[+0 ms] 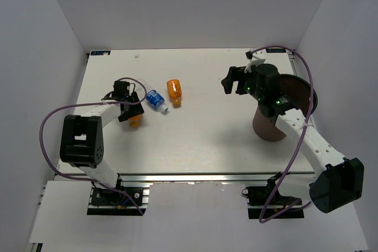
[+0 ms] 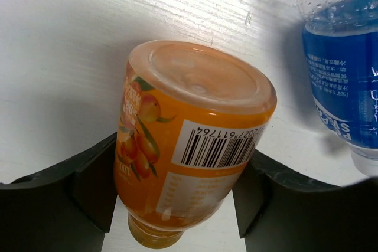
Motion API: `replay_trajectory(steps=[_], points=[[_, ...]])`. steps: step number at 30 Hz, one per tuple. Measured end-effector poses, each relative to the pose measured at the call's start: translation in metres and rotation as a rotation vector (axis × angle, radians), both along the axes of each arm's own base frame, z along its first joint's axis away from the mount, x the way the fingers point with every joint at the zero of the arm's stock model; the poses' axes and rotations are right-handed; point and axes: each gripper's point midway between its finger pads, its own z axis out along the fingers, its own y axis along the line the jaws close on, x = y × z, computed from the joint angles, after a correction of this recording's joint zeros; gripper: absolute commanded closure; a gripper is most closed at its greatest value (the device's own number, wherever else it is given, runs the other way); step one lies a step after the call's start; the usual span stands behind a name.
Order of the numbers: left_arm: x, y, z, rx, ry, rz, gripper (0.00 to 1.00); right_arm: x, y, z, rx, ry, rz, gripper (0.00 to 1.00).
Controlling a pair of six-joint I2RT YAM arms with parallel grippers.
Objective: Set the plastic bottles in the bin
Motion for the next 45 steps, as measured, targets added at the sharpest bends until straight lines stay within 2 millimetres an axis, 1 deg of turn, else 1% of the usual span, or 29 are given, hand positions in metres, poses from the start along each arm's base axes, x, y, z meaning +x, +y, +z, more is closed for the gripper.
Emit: replay_trajectory(steps=[4,6,7,8,11,13,14,16,18,19,20,22,23,25,27,32,35,38,45], points=[[-0.001,0.002,0.004,0.011,0.009,0.012,0.49,-0.003,0.002,-0.008,0.000,0.019,0.014,0.11],[0.000,0.004,0.012,0.016,0.000,0.021,0.52,-0.005,0.003,-0.010,0.002,0.026,0.024,0.11],[0.002,0.004,0.019,0.016,-0.016,0.023,0.53,-0.007,0.006,-0.012,0.010,0.033,0.044,0.11],[0.005,0.004,0.029,0.014,-0.044,0.024,0.56,-0.009,0.009,-0.013,0.016,0.035,0.061,0.11],[0.013,-0.004,0.071,-0.009,-0.167,-0.002,0.58,-0.017,0.019,-0.016,0.040,0.045,0.127,0.11],[0.017,-0.020,0.108,-0.053,-0.286,-0.073,0.58,-0.023,0.027,-0.017,0.064,0.049,0.180,0.11],[0.018,-0.034,0.128,-0.077,-0.352,-0.131,0.58,-0.027,0.032,-0.018,0.079,0.053,0.209,0.11],[0.014,-0.067,0.159,-0.115,-0.459,-0.273,0.58,-0.034,0.040,-0.017,0.108,0.060,0.258,0.11],[0.003,-0.107,0.176,-0.144,-0.527,-0.438,0.58,-0.039,0.046,-0.016,0.142,0.068,0.298,0.11],[-0.007,-0.129,0.179,-0.157,-0.549,-0.535,0.58,-0.041,0.049,-0.015,0.156,0.074,0.310,0.11],[-0.016,-0.146,0.178,-0.167,-0.561,-0.613,0.58,-0.043,0.052,-0.014,0.169,0.078,0.324,0.11],[-0.042,-0.178,0.168,-0.197,-0.557,-0.776,0.53,-0.047,0.058,-0.009,0.195,0.075,0.353,0.11],[-0.053,-0.189,0.160,-0.205,-0.548,-0.843,0.53,-0.050,0.062,-0.009,0.205,0.076,0.370,0.11],[-0.071,-0.201,0.148,-0.212,-0.525,-0.935,0.54,-0.057,0.069,-0.008,0.225,0.083,0.408,0.11],[-0.081,-0.208,0.141,-0.214,-0.514,-0.996,0.54,-0.064,0.076,-0.010,0.242,0.094,0.445,0.11],[-0.096,-0.227,0.145,-0.232,-0.547,-1.120,0.54,-0.086,0.095,-0.016,0.260,0.125,0.558,0.11],[-0.105,-0.235,0.145,-0.250,-0.558,-1.176,0.54,-0.101,0.109,-0.022,0.250,0.142,0.652,0.11],[-0.113,-0.240,0.143,-0.272,-0.562,-1.220,0.54,-0.114,0.119,-0.029,0.231,0.148,0.736,0.11],[-0.131,-0.245,0.149,-0.321,-0.611,-1.304,0.54,-0.133,0.123,-0.035,0.209,0.124,0.862,0.11]])
